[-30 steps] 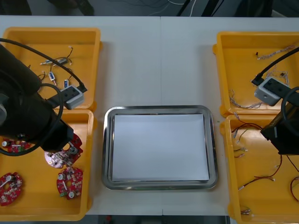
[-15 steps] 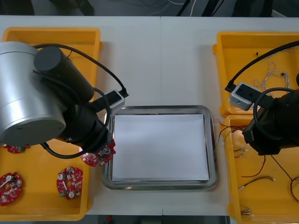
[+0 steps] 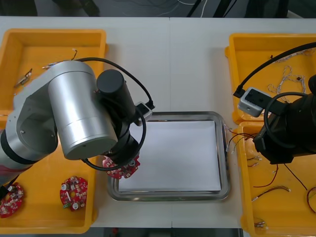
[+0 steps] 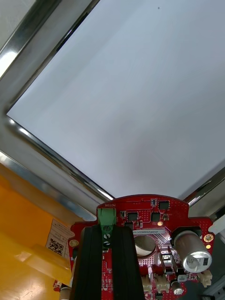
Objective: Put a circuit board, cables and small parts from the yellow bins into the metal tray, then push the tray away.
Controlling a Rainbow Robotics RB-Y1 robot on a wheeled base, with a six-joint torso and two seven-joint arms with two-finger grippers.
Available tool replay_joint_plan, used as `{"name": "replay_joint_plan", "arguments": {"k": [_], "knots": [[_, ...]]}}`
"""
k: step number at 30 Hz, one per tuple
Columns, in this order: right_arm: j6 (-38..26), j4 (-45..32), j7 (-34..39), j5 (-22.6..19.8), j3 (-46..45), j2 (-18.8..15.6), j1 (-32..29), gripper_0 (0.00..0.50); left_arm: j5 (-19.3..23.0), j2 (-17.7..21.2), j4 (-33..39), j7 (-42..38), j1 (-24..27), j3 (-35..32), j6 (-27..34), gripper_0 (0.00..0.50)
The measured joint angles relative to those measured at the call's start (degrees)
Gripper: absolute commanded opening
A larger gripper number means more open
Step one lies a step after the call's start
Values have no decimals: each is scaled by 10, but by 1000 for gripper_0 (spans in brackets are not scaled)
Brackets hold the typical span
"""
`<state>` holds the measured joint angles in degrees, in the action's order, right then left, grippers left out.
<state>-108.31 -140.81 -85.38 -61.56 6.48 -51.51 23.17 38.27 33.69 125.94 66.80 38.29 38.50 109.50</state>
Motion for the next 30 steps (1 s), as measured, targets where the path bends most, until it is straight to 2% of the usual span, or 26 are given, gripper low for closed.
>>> {"name": "replay_joint_plan", "arguments": {"k": [9,15,22,30], "knots": [[0,0,1,-5,7,0,0,0,-39,-9,-28,-1,2,54,-42,0],[1,0,1,-6,7,0,0,0,-46,-9,-33,-15,2,80,-62,0],[7,0,1,-7,7,0,0,0,-63,-9,-60,-75,2,111,-101,0],[16,0,1,-13,7,0,1,0,-74,-9,-98,-79,2,136,-141,0]]}}
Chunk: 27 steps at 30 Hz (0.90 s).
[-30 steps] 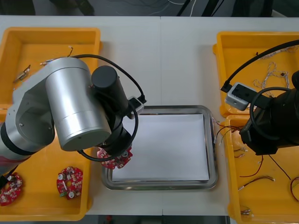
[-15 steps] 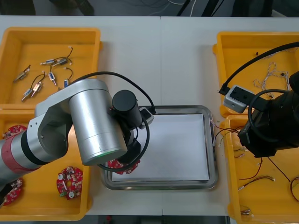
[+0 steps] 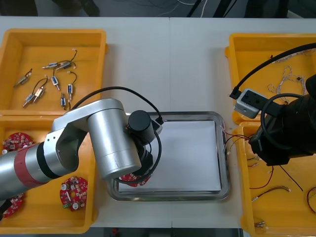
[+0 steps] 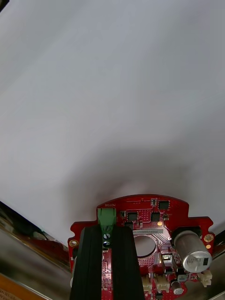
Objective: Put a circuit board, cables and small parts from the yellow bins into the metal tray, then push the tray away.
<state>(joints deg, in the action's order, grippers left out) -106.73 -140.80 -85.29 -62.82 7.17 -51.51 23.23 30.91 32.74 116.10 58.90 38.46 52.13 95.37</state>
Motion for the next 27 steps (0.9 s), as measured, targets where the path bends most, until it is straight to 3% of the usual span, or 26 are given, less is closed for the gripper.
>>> {"name": "replay_joint_plan", "arguments": {"k": [21,23,25,26,27], "knots": [[1,0,0,-5,12,0,0,0,-27,0,-1,-3,0,31,-22,2],[1,0,0,-5,15,0,1,0,-27,0,-1,-3,0,31,-22,152],[1,0,0,-5,18,0,1,0,-27,0,-1,-3,0,31,-22,263],[1,0,0,-5,19,0,2,0,-27,0,-1,-3,0,31,-22,375],[1,0,0,-5,20,0,2,0,-27,0,-1,-3,0,31,-22,403]]}}
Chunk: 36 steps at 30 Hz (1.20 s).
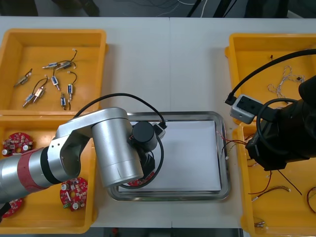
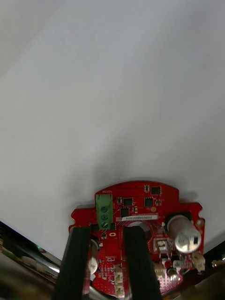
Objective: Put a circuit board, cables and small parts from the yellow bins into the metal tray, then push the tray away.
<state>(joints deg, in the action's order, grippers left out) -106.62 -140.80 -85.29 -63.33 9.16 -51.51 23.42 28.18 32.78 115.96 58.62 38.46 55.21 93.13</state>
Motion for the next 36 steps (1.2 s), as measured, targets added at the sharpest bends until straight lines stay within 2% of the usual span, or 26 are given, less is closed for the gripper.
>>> {"name": "replay_joint_plan", "arguments": {"k": [3,6,9,18,25,36], "knots": [[0,0,0,0,2,0,0,0,0,0,0,0,0,0,0,462],[0,0,0,0,2,0,0,0,0,0,0,-1,0,0,0,484],[0,0,0,0,2,0,1,0,0,0,0,-3,0,0,0,500],[3,0,0,0,24,0,15,0,10,1,3,-27,0,-11,4,500],[37,0,3,1,59,0,31,0,63,2,41,-27,0,-94,71,500],[85,0,4,37,137,0,55,0,133,24,87,-27,0,-216,161,500]]}}
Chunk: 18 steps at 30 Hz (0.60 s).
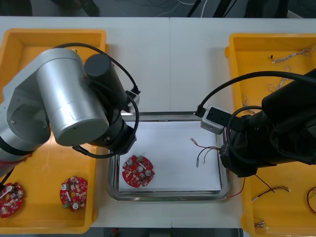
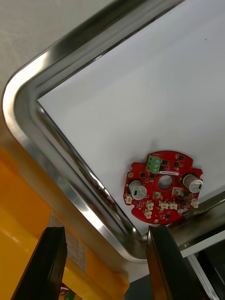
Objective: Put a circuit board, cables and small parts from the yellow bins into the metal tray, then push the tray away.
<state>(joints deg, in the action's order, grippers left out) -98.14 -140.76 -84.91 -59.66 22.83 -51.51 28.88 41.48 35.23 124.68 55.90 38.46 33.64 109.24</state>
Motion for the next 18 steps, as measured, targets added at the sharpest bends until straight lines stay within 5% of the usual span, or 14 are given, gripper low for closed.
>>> {"name": "replay_joint_plan", "arguments": {"k": [10,18], "knots": [[53,19,0,51,79,0,10,0,83,45,10,0,-1,-164,3,500],[62,52,0,83,101,9,11,0,96,90,9,0,-29,-245,4,500]]}}
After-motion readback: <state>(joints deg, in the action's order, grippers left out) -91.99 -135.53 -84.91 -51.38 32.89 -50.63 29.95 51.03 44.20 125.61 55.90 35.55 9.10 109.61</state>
